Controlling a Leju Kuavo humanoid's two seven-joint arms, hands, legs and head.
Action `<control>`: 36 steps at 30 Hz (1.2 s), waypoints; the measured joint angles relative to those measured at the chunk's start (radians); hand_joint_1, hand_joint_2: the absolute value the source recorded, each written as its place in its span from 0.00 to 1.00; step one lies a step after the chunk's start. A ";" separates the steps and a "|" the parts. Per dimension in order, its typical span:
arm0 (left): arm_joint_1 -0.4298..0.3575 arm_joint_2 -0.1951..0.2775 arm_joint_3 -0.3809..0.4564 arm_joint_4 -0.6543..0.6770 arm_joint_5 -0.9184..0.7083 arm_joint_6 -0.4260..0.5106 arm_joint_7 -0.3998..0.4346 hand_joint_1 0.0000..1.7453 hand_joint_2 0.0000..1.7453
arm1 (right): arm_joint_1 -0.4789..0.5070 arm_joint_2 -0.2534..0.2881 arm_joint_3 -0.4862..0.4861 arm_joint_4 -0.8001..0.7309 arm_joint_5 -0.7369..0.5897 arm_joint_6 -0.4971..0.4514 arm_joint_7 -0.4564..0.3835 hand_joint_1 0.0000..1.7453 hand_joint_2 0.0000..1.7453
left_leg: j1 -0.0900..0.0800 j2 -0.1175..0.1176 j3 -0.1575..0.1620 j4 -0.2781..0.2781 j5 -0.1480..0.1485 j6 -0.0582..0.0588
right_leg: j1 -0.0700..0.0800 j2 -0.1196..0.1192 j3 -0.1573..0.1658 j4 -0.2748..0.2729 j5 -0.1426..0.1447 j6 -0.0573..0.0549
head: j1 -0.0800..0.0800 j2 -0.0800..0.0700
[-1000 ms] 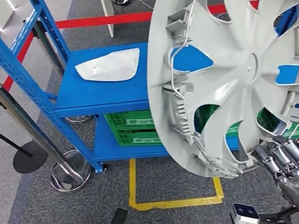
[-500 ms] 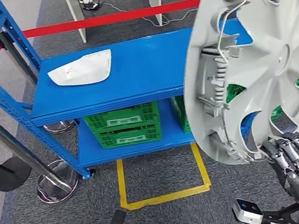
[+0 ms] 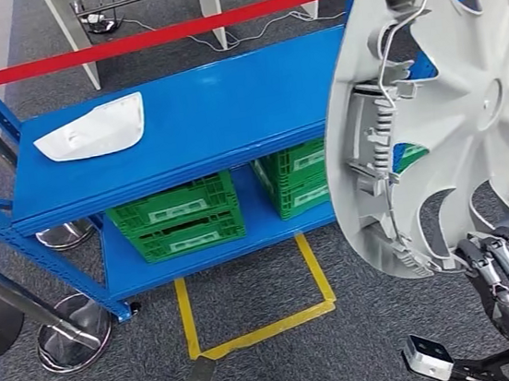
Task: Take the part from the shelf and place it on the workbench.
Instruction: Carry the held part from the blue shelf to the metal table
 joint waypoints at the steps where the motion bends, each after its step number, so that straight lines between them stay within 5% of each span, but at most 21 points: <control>1: 0.000 0.000 0.000 0.000 0.000 0.000 0.000 0.00 0.00 | 0.002 0.001 -0.003 0.000 0.006 0.000 0.001 1.00 1.00 | 0.001 0.004 -0.001 0.003 -0.002 -0.004 | -0.001 0.010 -0.004 0.002 0.003 -0.007 | -0.001 0.000; 3: 0.000 0.000 0.000 0.000 0.000 0.000 0.001 0.00 0.00 | 0.003 0.001 -0.007 0.000 0.016 0.000 0.004 1.00 1.00 | 0.006 -0.026 -0.011 0.035 -0.033 -0.014 | -0.003 0.029 -0.011 0.002 0.011 -0.020 | -0.002 0.000; 5: 0.001 0.000 0.000 0.000 0.000 0.000 0.001 0.00 0.00 | 0.002 0.001 -0.008 0.000 0.025 0.000 0.010 1.00 1.00 | 0.010 -0.075 -0.047 0.141 -0.104 -0.022 | -0.004 0.051 -0.020 0.001 0.019 -0.031 | -0.004 0.000; 7: 0.003 0.001 0.000 0.000 0.000 0.000 0.001 0.00 0.00 | 0.002 0.001 -0.008 0.000 0.033 0.000 0.019 1.00 1.00 | 0.011 -0.092 -0.092 0.263 -0.163 -0.021 | -0.001 0.076 -0.029 0.002 0.025 -0.037 | -0.004 0.000; 8: 0.004 0.001 0.000 0.000 0.000 0.000 0.001 0.00 0.00 | 0.002 0.001 -0.009 0.000 0.038 0.000 0.024 1.00 1.00 | 0.010 -0.094 -0.098 0.287 -0.166 -0.018 | 0.002 0.089 -0.032 0.002 0.028 -0.038 | -0.004 0.000; 10: 0.004 0.001 0.000 0.000 -0.001 0.000 0.001 0.00 0.00 | 0.003 0.001 -0.010 0.000 0.046 0.000 0.035 1.00 1.00 | 0.009 -0.103 -0.060 0.221 -0.116 -0.005 | 0.006 0.118 -0.035 0.002 0.034 -0.037 | -0.004 0.000; 12: 0.002 0.002 -0.001 0.000 -0.001 0.000 0.001 0.00 0.00 | 0.003 0.001 -0.010 -0.001 0.054 0.000 0.045 1.00 1.00 | 0.008 -0.145 0.004 0.087 -0.051 0.015 | 0.009 0.143 -0.038 0.003 0.039 -0.035 | -0.002 0.000; 14: 0.001 0.002 -0.001 0.000 -0.002 -0.001 0.001 0.00 0.00 | 0.003 0.000 -0.010 -0.003 0.063 0.000 0.060 1.00 1.00 | 0.006 -0.178 0.033 0.020 -0.027 0.026 | 0.005 0.165 -0.046 0.003 0.047 -0.026 | -0.004 0.000; 16: -0.001 0.001 -0.001 0.000 -0.002 -0.001 0.001 0.00 0.00 | 0.007 -0.004 -0.010 -0.007 0.073 0.000 0.078 1.00 1.00 | 0.006 -0.165 0.035 0.005 -0.025 0.026 | 0.001 0.185 -0.056 0.001 0.056 -0.011 | -0.008 0.000; 19: -0.007 -0.003 -0.003 0.000 -0.002 -0.001 0.001 0.00 0.00 | 0.011 -0.018 -0.010 -0.015 0.089 0.000 0.106 1.00 1.00 | 0.014 -0.124 0.041 -0.029 -0.015 0.029 | 0.004 0.132 -0.093 0.048 0.022 0.005 | -0.002 0.000; 21: -0.005 -0.005 -0.004 0.000 -0.002 -0.001 0.001 0.00 0.00 | 0.009 -0.027 -0.009 -0.016 0.106 0.000 0.134 1.00 1.00 | 0.013 -0.097 0.038 -0.030 -0.011 0.032 | 0.000 0.080 -0.146 0.166 -0.044 0.017 | 0.004 0.000; 23: -0.002 -0.005 -0.005 0.000 -0.001 -0.001 0.001 0.00 0.00 | 0.012 -0.037 -0.008 -0.016 0.119 0.000 0.157 1.00 1.00 | 0.012 -0.066 0.033 -0.028 -0.010 0.032 | -0.008 0.064 -0.183 0.264 -0.077 0.029 | 0.005 0.000; 25: -0.003 -0.005 -0.006 0.000 -0.001 -0.001 0.001 0.00 0.00 | 0.014 -0.047 -0.007 -0.017 0.131 0.000 0.176 1.00 1.00 | 0.013 -0.038 0.032 -0.025 -0.012 0.029 | -0.015 0.051 -0.149 0.221 -0.042 0.038 | 0.005 0.000; 27: -0.006 -0.005 -0.009 0.000 -0.002 -0.001 0.003 0.00 0.00 | 0.013 -0.060 -0.002 -0.020 0.149 0.000 0.204 1.00 1.00 | 0.011 -0.015 0.032 -0.018 -0.018 0.020 | -0.014 0.010 -0.066 0.083 0.007 0.043 | 0.006 0.000; 29: -0.008 -0.004 -0.011 0.000 -0.004 0.001 0.008 0.00 0.00 | 0.015 -0.074 0.006 -0.024 0.165 0.000 0.242 1.00 1.00 | 0.005 0.003 0.029 -0.007 -0.024 0.009 | -0.009 -0.019 -0.021 0.006 0.021 0.033 | 0.005 0.000; 31: -0.009 -0.002 -0.015 0.000 -0.006 0.003 0.014 0.00 0.00 | 0.022 -0.091 0.014 -0.031 0.178 0.000 0.285 1.00 1.00 | 0.001 0.021 0.028 -0.002 -0.026 0.003 | -0.007 -0.005 -0.025 0.003 0.019 0.016 | 0.002 0.000; 32: -0.009 -0.002 -0.017 0.000 -0.008 0.004 0.016 0.00 0.00 | 0.027 -0.099 0.018 -0.036 0.183 0.000 0.305 1.00 1.00 | 0.003 0.018 0.028 0.002 -0.032 -0.001 | -0.008 0.005 -0.027 0.003 0.021 0.010 | 0.001 0.000; 34: -0.009 -0.001 -0.019 0.000 -0.009 0.005 0.016 0.00 0.00 | 0.032 -0.113 0.027 -0.047 0.188 -0.001 0.342 1.00 1.00 | 0.010 -0.028 0.014 0.046 -0.070 -0.010 | -0.010 0.027 -0.030 0.002 0.026 -0.003 | -0.001 0.000; 36: -0.007 0.000 -0.019 0.000 -0.008 0.006 0.016 0.00 0.00 | 0.034 -0.125 0.041 -0.054 0.191 -0.001 0.373 1.00 1.00 | 0.014 -0.081 -0.033 0.164 -0.140 -0.014 | -0.011 0.051 -0.033 0.002 0.030 -0.012 | -0.003 0.000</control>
